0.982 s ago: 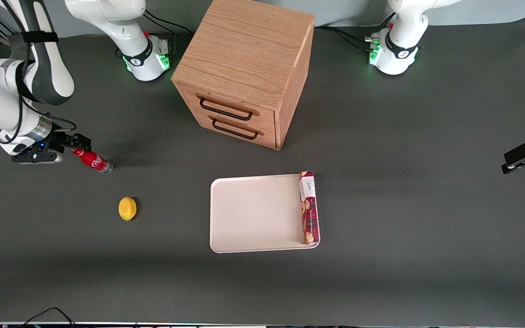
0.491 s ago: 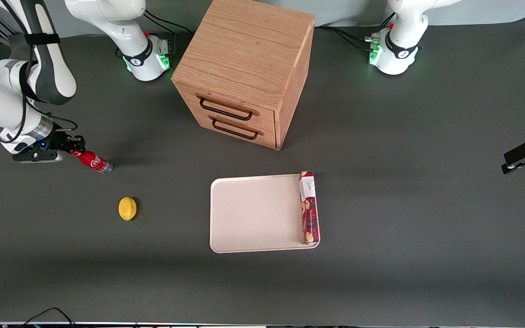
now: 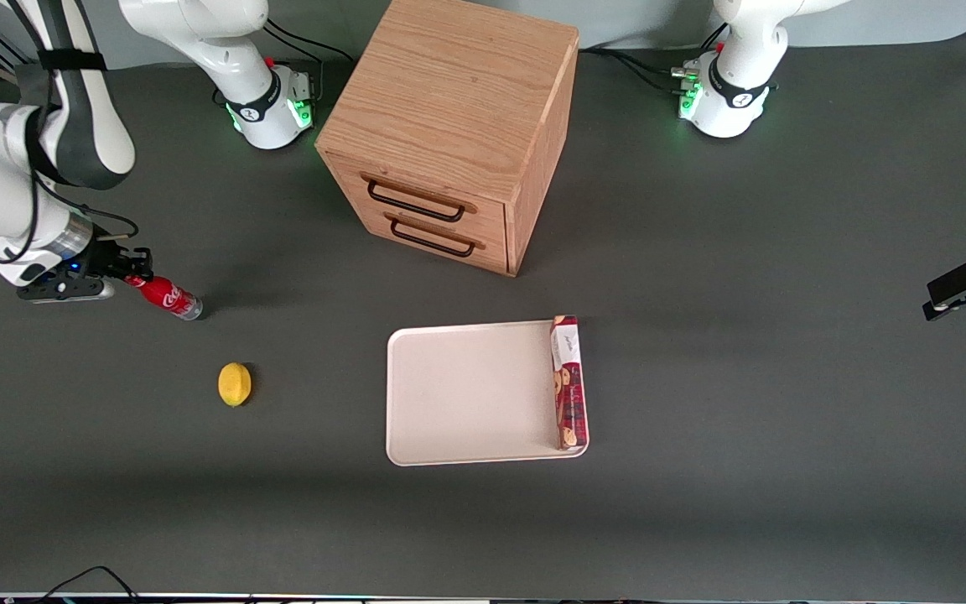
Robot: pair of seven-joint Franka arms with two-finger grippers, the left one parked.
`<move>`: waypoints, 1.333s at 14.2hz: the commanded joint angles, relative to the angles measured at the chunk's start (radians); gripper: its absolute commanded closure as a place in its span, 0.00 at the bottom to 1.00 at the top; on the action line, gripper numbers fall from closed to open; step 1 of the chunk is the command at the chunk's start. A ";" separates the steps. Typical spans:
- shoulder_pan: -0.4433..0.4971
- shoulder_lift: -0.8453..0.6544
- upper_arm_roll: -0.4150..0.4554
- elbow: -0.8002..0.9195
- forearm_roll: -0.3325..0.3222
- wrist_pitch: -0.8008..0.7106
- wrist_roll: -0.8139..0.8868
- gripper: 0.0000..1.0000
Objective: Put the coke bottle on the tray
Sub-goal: 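Close the right gripper around the bottle's cap end and lift, then carry the bottle over the white tray and lower it upright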
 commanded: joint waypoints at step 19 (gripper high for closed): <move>0.169 0.843 0.610 1.036 -0.116 -0.187 1.111 1.00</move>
